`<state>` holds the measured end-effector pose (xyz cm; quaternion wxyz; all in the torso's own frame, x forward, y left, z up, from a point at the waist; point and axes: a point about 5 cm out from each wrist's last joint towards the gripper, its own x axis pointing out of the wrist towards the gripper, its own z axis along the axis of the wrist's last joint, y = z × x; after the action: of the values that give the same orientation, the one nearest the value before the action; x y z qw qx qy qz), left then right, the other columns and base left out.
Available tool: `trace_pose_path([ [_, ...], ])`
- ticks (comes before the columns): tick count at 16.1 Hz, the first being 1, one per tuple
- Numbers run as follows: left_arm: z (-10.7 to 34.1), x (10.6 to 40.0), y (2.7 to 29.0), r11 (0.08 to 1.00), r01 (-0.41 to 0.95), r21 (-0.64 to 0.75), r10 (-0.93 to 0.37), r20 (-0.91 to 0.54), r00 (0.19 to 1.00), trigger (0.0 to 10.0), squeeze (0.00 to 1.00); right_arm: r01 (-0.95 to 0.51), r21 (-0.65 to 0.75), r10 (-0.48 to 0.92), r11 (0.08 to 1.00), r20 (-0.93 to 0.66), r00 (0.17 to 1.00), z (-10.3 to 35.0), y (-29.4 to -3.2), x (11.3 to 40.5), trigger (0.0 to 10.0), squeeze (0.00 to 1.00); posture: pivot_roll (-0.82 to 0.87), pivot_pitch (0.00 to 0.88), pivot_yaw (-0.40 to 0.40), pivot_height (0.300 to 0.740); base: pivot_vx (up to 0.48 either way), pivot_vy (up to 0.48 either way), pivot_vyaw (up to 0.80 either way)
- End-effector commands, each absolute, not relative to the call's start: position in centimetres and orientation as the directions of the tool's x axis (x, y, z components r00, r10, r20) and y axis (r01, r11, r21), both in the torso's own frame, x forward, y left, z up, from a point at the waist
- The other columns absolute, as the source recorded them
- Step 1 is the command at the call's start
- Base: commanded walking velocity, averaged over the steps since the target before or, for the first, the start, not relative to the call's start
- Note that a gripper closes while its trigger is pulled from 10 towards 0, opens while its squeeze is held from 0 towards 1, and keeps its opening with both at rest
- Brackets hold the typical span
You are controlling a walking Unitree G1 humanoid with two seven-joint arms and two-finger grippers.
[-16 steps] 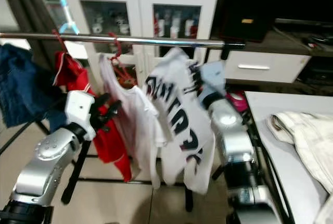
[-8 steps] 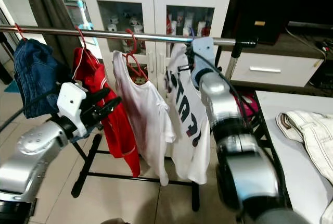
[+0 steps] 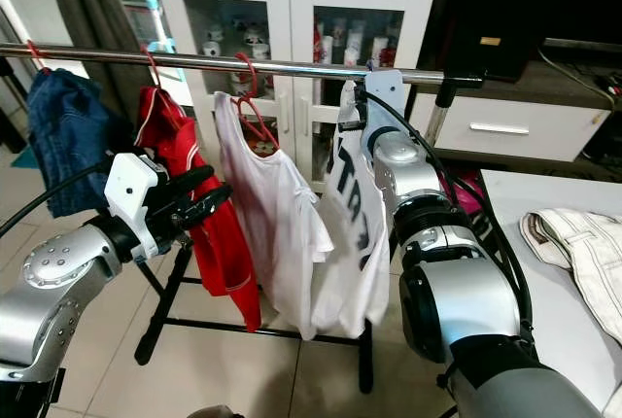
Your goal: Hang hanger
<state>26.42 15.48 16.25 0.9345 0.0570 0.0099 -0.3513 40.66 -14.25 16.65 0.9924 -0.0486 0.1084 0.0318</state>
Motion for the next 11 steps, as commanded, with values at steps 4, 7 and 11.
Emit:
trace_pose_path([
  [4, 17.3, 26.3, 15.1, 0.734, 0.678, 0.051, -0.679, 0.019, 0.734, 10.0, 0.35, -0.103, -0.050, 0.088, 0.993, -0.242, 0.966, 15.0, -14.6, 40.1, 10.0, 1.00, 0.06, 0.000, 0.050, 0.740, 0.000, 0.000, 0.00],
  [7, 16.4, 27.0, 15.4, 0.808, 0.589, 0.012, -0.589, 0.045, 0.807, 10.0, 0.36, -0.211, -0.026, 0.205, 0.977, -0.136, 0.969, 15.4, -14.6, 39.3, 10.0, 1.00, 0.04, 0.000, 0.064, 0.740, 0.000, 0.000, 0.00],
  [11, 15.6, 26.6, 15.8, 0.857, 0.515, 0.036, -0.516, 0.037, 0.856, 10.0, 0.33, -0.258, -0.047, 0.262, 0.965, 0.108, 0.959, 18.7, -15.3, 36.8, 10.0, 1.00, 0.01, 0.000, 0.081, 0.740, 0.000, 0.000, 0.00],
])
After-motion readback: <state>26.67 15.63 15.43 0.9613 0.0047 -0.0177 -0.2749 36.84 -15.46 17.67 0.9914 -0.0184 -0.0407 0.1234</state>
